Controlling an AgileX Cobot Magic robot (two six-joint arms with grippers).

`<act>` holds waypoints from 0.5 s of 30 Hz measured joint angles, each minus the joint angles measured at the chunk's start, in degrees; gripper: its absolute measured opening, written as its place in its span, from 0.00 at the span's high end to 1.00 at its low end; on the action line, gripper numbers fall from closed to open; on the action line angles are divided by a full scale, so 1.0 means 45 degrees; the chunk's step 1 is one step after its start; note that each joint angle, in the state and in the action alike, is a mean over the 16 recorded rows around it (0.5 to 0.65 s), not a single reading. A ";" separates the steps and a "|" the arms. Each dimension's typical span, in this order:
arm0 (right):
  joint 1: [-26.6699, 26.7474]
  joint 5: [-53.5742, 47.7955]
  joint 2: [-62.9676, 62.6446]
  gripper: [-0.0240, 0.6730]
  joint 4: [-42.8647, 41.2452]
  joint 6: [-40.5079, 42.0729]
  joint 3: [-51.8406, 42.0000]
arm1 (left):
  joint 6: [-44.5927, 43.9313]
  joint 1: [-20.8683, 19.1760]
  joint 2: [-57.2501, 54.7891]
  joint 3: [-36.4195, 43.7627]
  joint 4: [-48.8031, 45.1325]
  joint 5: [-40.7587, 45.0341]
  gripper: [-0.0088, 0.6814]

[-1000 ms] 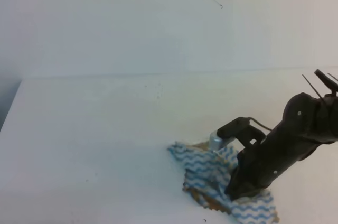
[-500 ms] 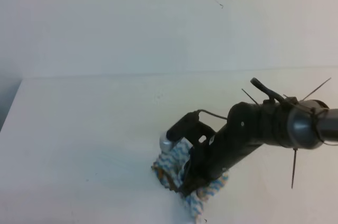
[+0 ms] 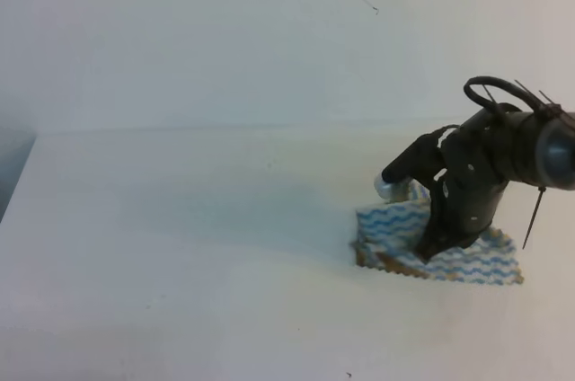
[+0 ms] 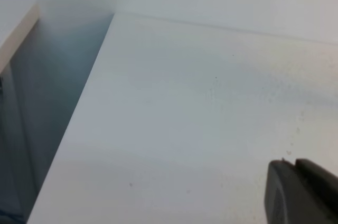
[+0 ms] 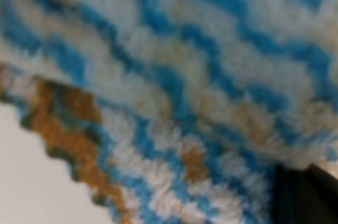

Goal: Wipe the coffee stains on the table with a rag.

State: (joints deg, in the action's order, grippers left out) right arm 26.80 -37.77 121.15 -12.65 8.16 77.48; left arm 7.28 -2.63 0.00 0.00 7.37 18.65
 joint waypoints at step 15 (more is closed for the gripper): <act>0.0255 -0.1035 -0.1859 0.97 0.2816 0.1824 -0.3218 | -0.0014 0.0000 0.0000 0.0000 0.0000 0.0000 0.99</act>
State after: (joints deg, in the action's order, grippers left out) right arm 27.95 -42.43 112.78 0.02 16.37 63.00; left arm 7.21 -2.63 0.00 0.00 7.37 18.65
